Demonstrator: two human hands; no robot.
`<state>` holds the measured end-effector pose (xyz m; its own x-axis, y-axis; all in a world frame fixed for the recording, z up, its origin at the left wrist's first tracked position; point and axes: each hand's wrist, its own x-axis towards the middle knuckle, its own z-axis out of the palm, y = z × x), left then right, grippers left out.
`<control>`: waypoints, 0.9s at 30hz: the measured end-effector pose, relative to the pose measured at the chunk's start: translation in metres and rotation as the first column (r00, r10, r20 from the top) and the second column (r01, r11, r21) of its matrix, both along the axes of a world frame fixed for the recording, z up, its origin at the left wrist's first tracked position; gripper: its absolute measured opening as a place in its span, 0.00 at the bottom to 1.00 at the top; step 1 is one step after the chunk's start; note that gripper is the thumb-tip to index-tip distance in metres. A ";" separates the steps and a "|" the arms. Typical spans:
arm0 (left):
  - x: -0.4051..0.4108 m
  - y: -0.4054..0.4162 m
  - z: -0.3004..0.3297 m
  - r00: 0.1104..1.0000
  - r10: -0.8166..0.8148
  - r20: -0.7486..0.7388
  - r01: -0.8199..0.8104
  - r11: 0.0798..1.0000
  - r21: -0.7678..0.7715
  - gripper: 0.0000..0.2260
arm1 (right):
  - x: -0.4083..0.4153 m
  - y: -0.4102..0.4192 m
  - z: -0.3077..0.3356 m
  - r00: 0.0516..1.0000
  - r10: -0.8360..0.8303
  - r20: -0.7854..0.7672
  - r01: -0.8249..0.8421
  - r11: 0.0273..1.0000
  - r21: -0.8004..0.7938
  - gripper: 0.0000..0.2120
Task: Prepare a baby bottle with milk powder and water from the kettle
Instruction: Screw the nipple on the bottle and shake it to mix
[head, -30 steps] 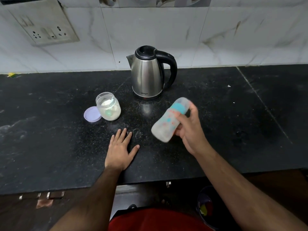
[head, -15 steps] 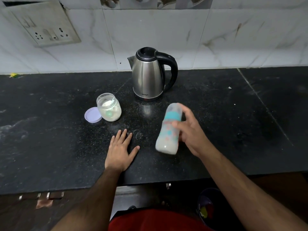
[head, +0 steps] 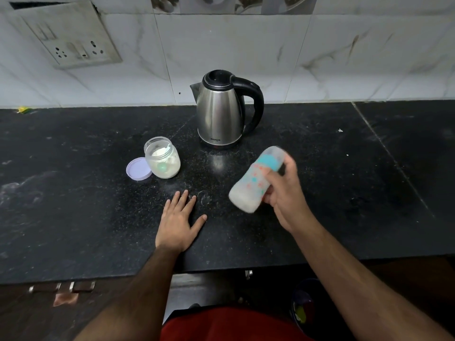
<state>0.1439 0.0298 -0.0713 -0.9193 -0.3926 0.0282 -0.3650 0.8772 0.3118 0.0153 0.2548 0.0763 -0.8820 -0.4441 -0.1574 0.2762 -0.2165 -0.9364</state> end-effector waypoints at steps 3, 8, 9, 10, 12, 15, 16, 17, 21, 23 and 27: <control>0.000 0.000 0.000 1.000 0.001 0.002 -0.001 1.000 -0.001 0.32 | 0.009 0.005 -0.002 0.950 0.312 -0.027 -0.303 0.938 0.168 0.32; -0.001 0.001 0.001 1.000 -0.003 0.002 0.003 1.000 -0.001 0.32 | -0.002 -0.001 -0.001 0.996 -0.074 0.058 0.077 0.995 -0.056 0.26; -0.001 0.000 0.001 1.000 -0.004 0.002 0.004 1.000 -0.002 0.32 | -0.001 -0.001 -0.003 0.997 -0.057 0.053 0.059 0.997 -0.042 0.27; -0.001 0.000 0.001 1.000 -0.003 0.001 0.003 1.000 -0.003 0.32 | 0.001 0.000 -0.005 0.999 0.014 0.036 -0.014 1.000 0.007 0.28; 0.000 0.000 0.000 1.000 0.001 0.003 -0.001 1.000 -0.004 0.32 | 0.006 0.004 -0.007 0.967 0.255 0.002 -0.252 0.957 0.144 0.31; 0.000 0.000 0.000 1.000 0.000 0.002 0.000 1.000 -0.007 0.33 | 0.002 0.005 -0.004 0.978 0.206 -0.014 -0.205 0.976 0.074 0.30; 0.000 0.000 0.000 1.000 0.000 0.001 0.000 1.000 -0.008 0.33 | -0.001 0.003 -0.003 0.996 0.084 0.012 -0.084 0.996 0.005 0.29; 0.000 0.000 0.000 1.000 -0.001 0.002 0.001 1.000 -0.010 0.33 | -0.003 0.000 -0.002 0.999 -0.012 0.046 0.015 0.999 -0.049 0.28; -0.001 0.000 -0.001 1.000 0.002 0.007 -0.002 1.000 -0.010 0.32 | 0.004 0.001 -0.005 0.988 0.153 0.000 -0.153 0.987 0.058 0.28; -0.001 -0.001 -0.001 1.000 0.004 0.007 -0.004 1.000 -0.009 0.32 | 0.008 0.004 -0.002 0.933 0.358 -0.029 -0.350 0.924 0.154 0.30; -0.001 0.000 -0.001 1.000 0.003 0.000 -0.003 1.000 -0.007 0.32 | 0.000 -0.002 0.007 1.000 -0.015 0.015 0.016 0.996 -0.090 0.30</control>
